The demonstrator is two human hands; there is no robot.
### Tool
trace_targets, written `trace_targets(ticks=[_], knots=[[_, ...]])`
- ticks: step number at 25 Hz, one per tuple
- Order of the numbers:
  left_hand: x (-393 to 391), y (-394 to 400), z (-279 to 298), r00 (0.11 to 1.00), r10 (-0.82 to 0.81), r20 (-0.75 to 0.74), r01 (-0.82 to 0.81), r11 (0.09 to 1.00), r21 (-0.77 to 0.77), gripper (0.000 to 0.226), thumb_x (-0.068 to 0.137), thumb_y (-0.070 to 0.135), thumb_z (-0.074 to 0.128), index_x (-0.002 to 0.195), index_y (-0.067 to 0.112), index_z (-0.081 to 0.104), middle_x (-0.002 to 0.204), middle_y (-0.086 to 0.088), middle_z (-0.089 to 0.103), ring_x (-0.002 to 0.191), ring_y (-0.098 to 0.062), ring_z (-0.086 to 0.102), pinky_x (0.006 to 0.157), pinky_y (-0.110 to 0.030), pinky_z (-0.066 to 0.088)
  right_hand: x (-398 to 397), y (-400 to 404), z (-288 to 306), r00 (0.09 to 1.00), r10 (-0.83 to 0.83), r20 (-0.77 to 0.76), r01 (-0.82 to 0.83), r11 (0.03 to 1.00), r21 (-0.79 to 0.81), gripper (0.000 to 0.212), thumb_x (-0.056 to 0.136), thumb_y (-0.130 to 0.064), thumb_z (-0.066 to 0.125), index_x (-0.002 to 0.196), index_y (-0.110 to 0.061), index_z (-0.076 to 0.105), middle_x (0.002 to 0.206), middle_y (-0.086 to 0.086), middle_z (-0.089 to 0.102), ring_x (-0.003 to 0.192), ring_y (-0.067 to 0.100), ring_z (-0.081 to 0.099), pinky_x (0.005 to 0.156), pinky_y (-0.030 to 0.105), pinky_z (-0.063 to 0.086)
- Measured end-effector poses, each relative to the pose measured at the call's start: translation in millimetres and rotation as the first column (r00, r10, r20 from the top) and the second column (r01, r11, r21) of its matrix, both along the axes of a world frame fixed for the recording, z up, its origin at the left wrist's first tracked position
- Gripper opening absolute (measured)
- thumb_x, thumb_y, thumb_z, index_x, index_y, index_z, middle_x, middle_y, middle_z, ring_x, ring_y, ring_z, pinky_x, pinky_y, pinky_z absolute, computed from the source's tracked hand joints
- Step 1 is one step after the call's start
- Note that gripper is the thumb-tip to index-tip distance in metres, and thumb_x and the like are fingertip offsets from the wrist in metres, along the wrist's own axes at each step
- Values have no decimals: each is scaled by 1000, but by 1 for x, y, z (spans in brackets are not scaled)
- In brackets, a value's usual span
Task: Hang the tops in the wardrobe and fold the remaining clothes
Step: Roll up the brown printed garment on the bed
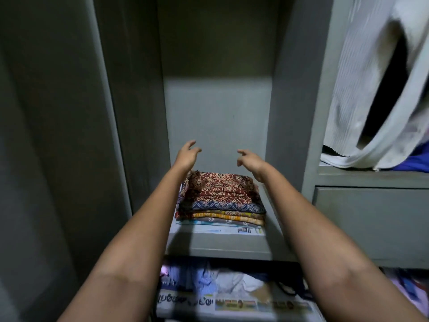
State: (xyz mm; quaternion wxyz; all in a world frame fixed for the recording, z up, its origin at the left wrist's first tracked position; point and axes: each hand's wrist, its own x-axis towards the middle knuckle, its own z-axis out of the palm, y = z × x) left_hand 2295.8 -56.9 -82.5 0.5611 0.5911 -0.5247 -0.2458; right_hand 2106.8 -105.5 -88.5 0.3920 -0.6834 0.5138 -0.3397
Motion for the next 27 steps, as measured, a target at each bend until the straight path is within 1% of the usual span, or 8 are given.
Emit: trace_targets(ticks=[3,7,10,14,17,21,24,27], knots=[[-33,58,1,993,-31,-116,28,999,-34,44,99,20,46,142,11,42,147,-7,41,136,-23,37,110,-35,28,-23,62,-4,991,-4,134,8,999,-31,56,88,3,43,143,-8,39,147,12,39,134,24,36,106,33,31],[-75,134,-21,977,-46,-207,33,997,-64,42,98,25,47,139,13,46,145,-5,45,134,-22,40,111,-35,29,-64,146,-31,987,-13,160,13,1000,2,58,90,4,43,146,-8,32,145,13,40,133,31,39,107,38,34],[-112,189,-33,962,-78,-262,75,997,-21,44,98,26,48,140,14,45,145,-5,45,134,-22,41,110,-34,28,-104,203,-40,983,-50,176,41,998,49,68,85,5,46,148,-8,27,147,13,36,133,28,37,105,34,32],[-156,236,-4,949,-187,-255,181,982,-45,50,98,29,48,144,14,37,149,-4,39,136,-23,37,112,-37,28,-157,262,-12,953,-171,249,174,985,12,72,84,1,49,150,-10,22,139,3,39,132,26,38,104,32,32],[-195,252,19,915,-282,-288,269,960,-84,52,97,28,51,144,11,38,148,-5,40,136,-22,37,111,-34,28,-200,306,16,915,-256,313,277,961,-25,70,88,4,44,151,-10,16,150,11,32,136,23,32,98,25,26],[-268,283,8,839,-451,-304,460,887,-44,51,94,29,55,141,12,43,143,-5,46,133,-20,42,108,-32,31,-270,384,13,829,-432,355,479,876,-53,72,87,6,45,151,-8,16,154,13,25,139,22,28,105,26,25],[-325,324,-6,752,-584,-306,609,793,-14,48,94,25,55,139,10,45,142,-6,48,132,-20,43,113,-35,30,-316,460,0,715,-591,373,641,768,-13,70,88,7,43,151,-6,16,153,13,27,140,21,29,102,25,28],[-380,373,-6,631,-709,-314,743,669,-18,48,95,26,54,140,11,45,143,-5,47,132,-20,44,113,-34,30,-354,538,-5,607,-708,361,756,654,12,67,90,2,43,151,-7,18,137,9,46,122,21,48,88,23,33]])
